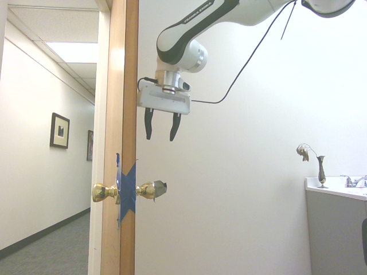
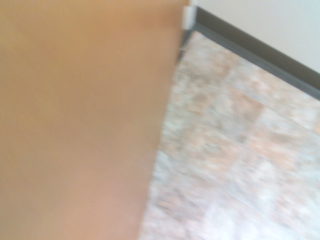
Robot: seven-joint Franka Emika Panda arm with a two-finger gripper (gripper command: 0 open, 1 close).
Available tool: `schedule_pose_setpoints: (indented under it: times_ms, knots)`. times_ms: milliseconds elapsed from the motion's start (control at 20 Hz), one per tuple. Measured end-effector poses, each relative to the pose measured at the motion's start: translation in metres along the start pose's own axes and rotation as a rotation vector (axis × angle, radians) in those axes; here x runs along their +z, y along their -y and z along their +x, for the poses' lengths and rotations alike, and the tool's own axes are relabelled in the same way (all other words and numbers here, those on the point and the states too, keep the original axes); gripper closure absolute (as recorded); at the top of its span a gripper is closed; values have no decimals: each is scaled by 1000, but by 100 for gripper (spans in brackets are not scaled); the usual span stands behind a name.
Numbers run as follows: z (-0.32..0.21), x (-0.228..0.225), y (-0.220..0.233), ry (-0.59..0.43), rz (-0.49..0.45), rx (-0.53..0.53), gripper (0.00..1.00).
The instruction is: Shut the door
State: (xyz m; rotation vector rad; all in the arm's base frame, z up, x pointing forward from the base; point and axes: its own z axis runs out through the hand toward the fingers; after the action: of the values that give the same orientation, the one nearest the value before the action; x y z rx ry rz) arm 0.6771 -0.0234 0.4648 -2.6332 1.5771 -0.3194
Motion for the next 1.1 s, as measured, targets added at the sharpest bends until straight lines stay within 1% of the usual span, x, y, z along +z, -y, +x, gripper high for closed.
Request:
schedule_pose_setpoints:
  times_ms: [150, 350, 450, 550, 700, 800, 850, 950, 1050, 1100]
  knots:
    - [-29, 3, 50, -1, 44, -87, 0]
    - [-117, -2, 122, 20, 103, -233, 0]
    - [-151, -9, 145, 24, 115, -282, 0]
    - [-155, -18, 156, 23, 121, -291, 0]
    - [-127, -39, 156, 25, 111, -287, 0]
    - [-111, -61, 147, 32, 69, -296, 0]
    - [-104, -74, 141, 14, 49, -290, 0]
    - [-91, -96, 120, -11, -18, -264, 0]
    - [-82, -113, 92, 23, -97, -249, 0]
    - [-79, -120, 80, 35, -116, -243, 0]
